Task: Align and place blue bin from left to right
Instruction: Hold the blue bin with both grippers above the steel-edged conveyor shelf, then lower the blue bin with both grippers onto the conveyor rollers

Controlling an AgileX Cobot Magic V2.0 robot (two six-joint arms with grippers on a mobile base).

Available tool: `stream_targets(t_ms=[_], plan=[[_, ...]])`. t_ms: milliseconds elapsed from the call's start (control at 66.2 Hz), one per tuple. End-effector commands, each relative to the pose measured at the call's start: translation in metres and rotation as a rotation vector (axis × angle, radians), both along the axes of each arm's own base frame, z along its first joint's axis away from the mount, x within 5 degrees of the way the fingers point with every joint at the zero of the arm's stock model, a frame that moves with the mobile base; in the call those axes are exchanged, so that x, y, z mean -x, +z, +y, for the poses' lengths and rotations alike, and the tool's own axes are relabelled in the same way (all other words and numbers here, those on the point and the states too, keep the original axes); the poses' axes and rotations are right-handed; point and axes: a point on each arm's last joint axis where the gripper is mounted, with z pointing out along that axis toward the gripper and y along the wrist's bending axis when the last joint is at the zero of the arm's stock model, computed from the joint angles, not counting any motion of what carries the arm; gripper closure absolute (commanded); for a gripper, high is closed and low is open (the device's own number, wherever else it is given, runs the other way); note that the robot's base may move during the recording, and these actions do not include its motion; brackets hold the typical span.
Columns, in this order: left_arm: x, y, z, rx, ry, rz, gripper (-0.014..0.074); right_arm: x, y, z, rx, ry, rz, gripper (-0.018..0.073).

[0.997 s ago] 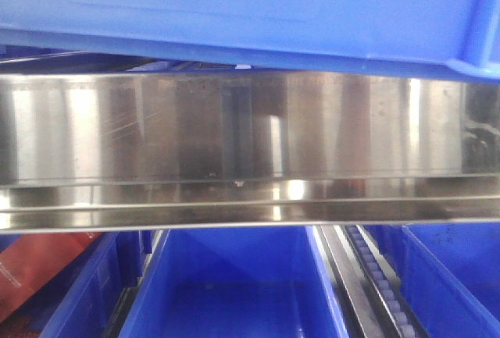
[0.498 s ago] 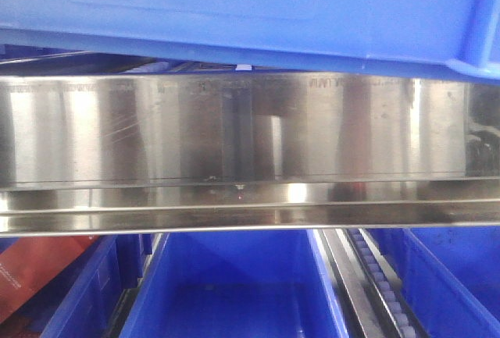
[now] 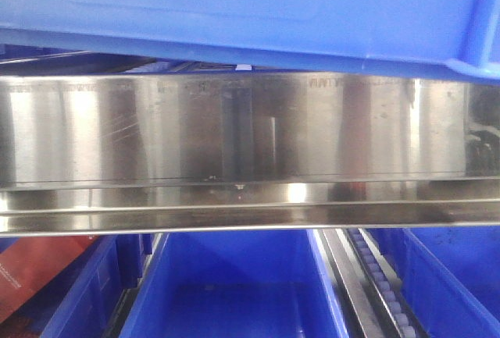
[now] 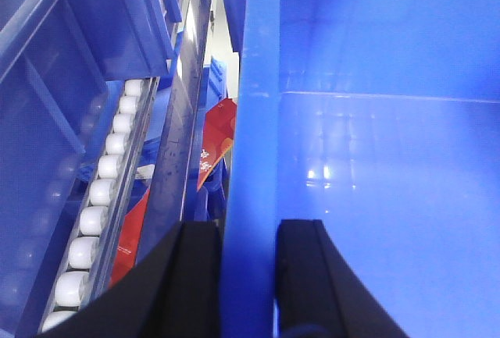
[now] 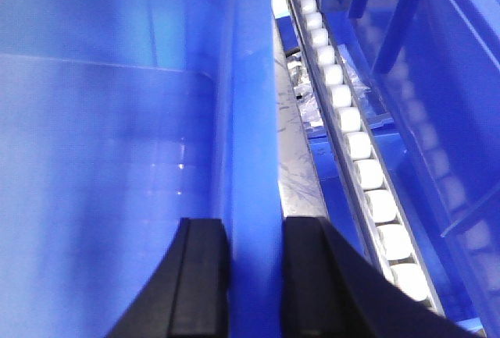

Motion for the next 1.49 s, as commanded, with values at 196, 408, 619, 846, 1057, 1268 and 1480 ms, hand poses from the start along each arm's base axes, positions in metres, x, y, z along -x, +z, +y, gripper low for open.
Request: stream_targets(t_ms=[196,408,619,846,1057,1268,1480], plan=[[0.001,0.018,-0.019,0.1,-0.166,-0.163,0.0707,-0.004,0.024,0.032,-0.234,0.242,-0.243,0.0629],[0.0,0.016,-0.018,0.126,-0.166,-0.141,0.0707,-0.004,0.025,0.032,-0.236,0.242,-0.244,0.0629],[-0.021,0.015,0.005,0.292,-0.176,-0.08,0.0707,-0.023,0.031,0.028,-0.253,0.178,-0.259,0.0629],[-0.048,0.007,0.021,0.324,-0.174,-0.08,0.0707,-0.055,0.035,0.04,-0.287,0.147,-0.282,0.0629],[-0.07,-0.012,0.025,0.34,-0.164,-0.019,0.0707,-0.085,0.031,0.057,-0.287,0.138,-0.282,0.0629],[-0.086,-0.02,0.036,0.376,-0.128,-0.018,0.0707,-0.106,0.022,0.066,-0.315,0.13,-0.237,0.0629],[-0.101,-0.033,0.04,0.356,-0.112,-0.003,0.0707,-0.121,0.013,0.062,-0.306,0.103,-0.228,0.0629]])
